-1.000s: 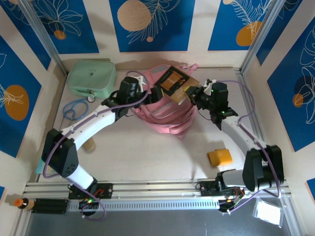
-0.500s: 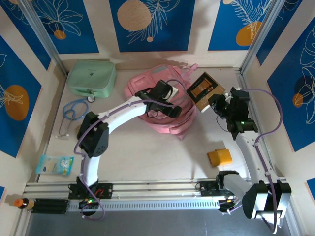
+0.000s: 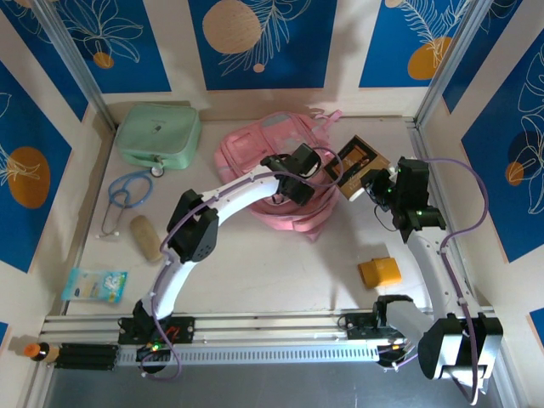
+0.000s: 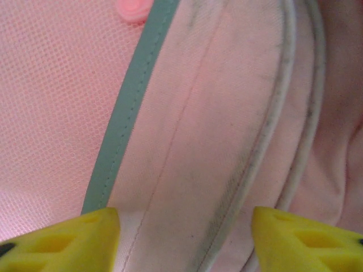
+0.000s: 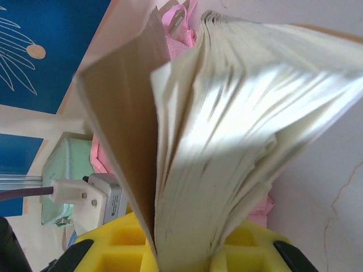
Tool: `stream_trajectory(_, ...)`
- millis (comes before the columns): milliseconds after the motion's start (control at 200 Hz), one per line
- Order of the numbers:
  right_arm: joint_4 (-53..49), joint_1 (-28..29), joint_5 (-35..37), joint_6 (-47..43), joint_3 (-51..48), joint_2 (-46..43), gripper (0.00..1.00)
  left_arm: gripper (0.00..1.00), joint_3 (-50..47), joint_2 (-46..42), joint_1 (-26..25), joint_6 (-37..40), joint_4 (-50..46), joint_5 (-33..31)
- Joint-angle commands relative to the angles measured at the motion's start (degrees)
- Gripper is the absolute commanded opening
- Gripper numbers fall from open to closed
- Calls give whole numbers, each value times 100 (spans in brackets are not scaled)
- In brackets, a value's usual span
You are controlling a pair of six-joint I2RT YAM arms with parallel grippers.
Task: Pack the student bag
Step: Open the student bag at the top-center of the table.
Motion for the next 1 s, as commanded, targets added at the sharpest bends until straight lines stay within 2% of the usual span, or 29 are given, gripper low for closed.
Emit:
stream_trajectory(0,185,-52,99,-6,-1,-175,2,55,260,234,10,-28,-278,-255)
stream_trajectory(155,179,-54,100,24,-28,-179,2,45,301,341,13,16,-303,-199)
stream_trajectory(345,176,-65,116,36,-48,-162,2,43,393,404,20,63,-411,-246)
stream_trajectory(410,168,-65,116,41,-56,-162,2,39,446,426,15,86,-443,-286)
stream_trajectory(495,146,-61,132,37,-57,-167,2,30,477,402,28,95,-446,-278)
stream_trajectory(595,124,-61,191,-50,-48,-194,2,8,483,278,31,104,-416,-161)
stream_trajectory(670,54,-77,356,-239,2,-235,2,0,449,108,41,104,-378,-132)
stream_trajectory(805,-25,-216,498,-515,70,-377,2,0,253,-342,88,91,-213,-236)
stream_trajectory(995,-161,-298,617,-683,46,-607,2,0,-497,-1251,242,-89,441,-489)
